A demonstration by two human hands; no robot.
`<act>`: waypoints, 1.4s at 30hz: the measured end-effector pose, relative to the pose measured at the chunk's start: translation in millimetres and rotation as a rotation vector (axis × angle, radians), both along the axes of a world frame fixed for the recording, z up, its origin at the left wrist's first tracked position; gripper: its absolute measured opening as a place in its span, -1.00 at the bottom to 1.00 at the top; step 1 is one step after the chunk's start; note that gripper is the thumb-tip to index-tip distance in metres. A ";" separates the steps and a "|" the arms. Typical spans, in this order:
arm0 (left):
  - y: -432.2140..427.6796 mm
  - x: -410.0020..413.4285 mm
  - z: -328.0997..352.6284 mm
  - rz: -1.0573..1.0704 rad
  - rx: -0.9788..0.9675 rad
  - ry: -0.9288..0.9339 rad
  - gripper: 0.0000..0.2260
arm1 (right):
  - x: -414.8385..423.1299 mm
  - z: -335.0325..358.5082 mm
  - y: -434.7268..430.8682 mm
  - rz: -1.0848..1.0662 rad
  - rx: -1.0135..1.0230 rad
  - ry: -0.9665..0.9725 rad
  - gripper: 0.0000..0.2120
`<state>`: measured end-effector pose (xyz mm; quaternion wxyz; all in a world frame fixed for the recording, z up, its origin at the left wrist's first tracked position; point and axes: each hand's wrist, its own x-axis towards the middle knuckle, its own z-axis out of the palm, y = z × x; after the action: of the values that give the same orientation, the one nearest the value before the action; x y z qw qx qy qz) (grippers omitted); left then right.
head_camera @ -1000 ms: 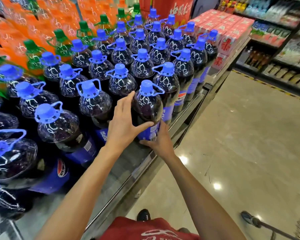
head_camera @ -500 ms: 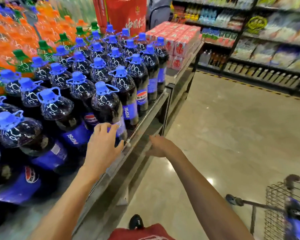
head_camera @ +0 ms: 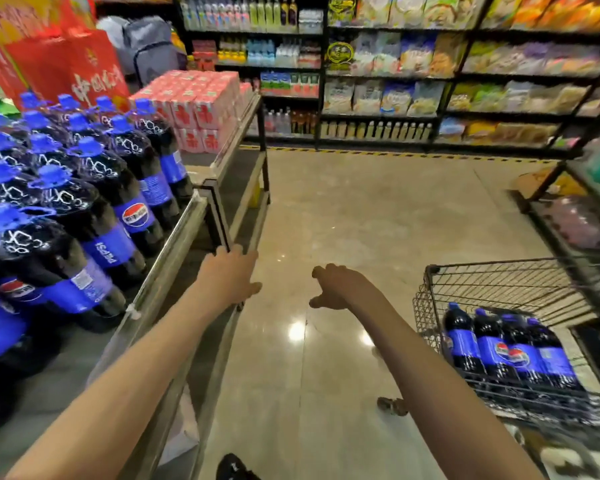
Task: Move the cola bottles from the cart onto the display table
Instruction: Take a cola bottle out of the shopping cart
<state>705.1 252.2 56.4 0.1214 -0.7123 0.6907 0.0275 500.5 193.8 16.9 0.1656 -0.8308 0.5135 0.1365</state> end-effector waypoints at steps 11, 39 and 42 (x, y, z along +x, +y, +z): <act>-31.9 -216.9 -10.2 -0.305 -0.011 0.088 -0.48 | -230.8 22.7 39.4 -0.396 -0.047 0.019 -0.42; -156.6 -472.1 -103.1 -0.513 0.249 0.231 -0.55 | -457.6 -68.1 -13.7 -0.760 0.262 -0.085 -0.47; -173.1 -488.2 -114.8 -0.519 0.281 0.155 -0.52 | -469.1 -78.9 -31.9 -0.744 0.290 -0.083 -0.49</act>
<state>216.9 79.1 -58.4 0.1687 -0.4841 0.8463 0.1448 31.4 161.9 -62.0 0.3400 -0.5609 0.7476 0.1045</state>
